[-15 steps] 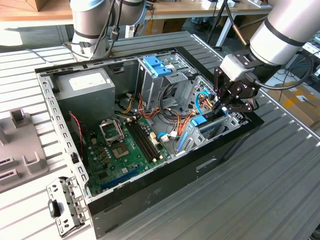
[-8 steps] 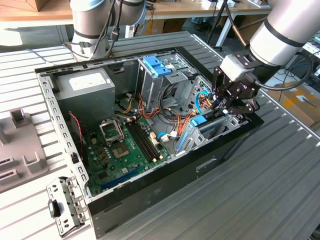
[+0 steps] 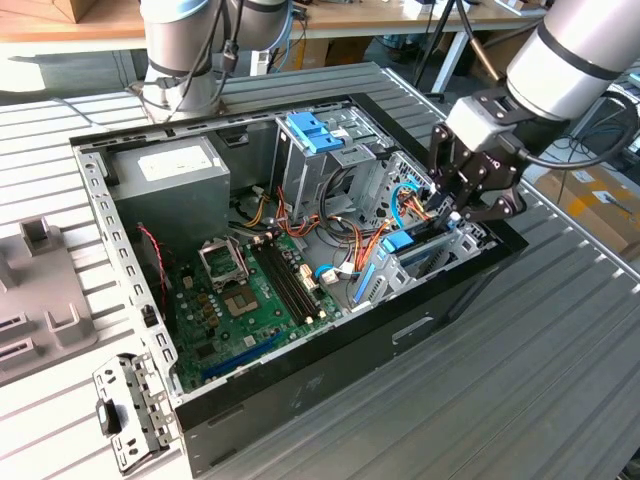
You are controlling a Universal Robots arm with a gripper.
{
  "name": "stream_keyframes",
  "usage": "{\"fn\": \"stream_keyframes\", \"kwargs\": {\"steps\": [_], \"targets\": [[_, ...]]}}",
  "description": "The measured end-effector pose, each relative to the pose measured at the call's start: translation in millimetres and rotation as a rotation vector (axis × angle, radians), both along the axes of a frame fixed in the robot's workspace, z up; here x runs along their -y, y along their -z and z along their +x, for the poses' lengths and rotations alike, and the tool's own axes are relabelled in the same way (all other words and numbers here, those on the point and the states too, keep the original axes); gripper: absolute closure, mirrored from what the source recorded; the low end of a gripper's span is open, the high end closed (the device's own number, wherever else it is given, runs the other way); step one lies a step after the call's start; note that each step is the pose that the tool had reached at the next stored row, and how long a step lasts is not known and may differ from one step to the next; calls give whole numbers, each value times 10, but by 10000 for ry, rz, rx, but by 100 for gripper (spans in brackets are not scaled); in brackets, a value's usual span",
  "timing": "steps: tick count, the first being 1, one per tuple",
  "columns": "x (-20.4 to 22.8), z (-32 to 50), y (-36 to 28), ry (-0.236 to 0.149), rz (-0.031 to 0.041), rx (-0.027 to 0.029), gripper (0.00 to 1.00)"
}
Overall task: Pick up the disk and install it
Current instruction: 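Insert the first disk wire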
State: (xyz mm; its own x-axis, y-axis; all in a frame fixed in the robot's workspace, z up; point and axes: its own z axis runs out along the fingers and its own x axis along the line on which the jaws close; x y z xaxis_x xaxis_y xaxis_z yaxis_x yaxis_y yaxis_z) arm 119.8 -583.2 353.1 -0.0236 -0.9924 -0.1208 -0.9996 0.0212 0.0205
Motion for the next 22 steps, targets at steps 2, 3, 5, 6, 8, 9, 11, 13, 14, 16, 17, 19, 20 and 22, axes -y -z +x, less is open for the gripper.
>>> {"fn": "stream_keyframes", "kwargs": {"steps": [2,3,5,6,8,9,11,13,14,16,17,19,20,22], "targets": [[0,0,-30,0,0,0,69],[0,0,-43,0,3,1,69],[0,0,-100,0,13,0,69],[0,0,-109,0,18,1,69],[0,0,-118,0,27,0,69],[0,0,-118,0,27,0,69],[0,0,-120,0,24,0,69],[0,0,-120,0,26,0,69],[0,0,-120,0,26,0,69],[0,0,-120,0,27,0,69],[0,0,-120,0,27,1,71],[0,0,-121,0,27,0,78],[0,0,-121,0,28,0,84],[0,0,-121,0,29,0,89]]}}
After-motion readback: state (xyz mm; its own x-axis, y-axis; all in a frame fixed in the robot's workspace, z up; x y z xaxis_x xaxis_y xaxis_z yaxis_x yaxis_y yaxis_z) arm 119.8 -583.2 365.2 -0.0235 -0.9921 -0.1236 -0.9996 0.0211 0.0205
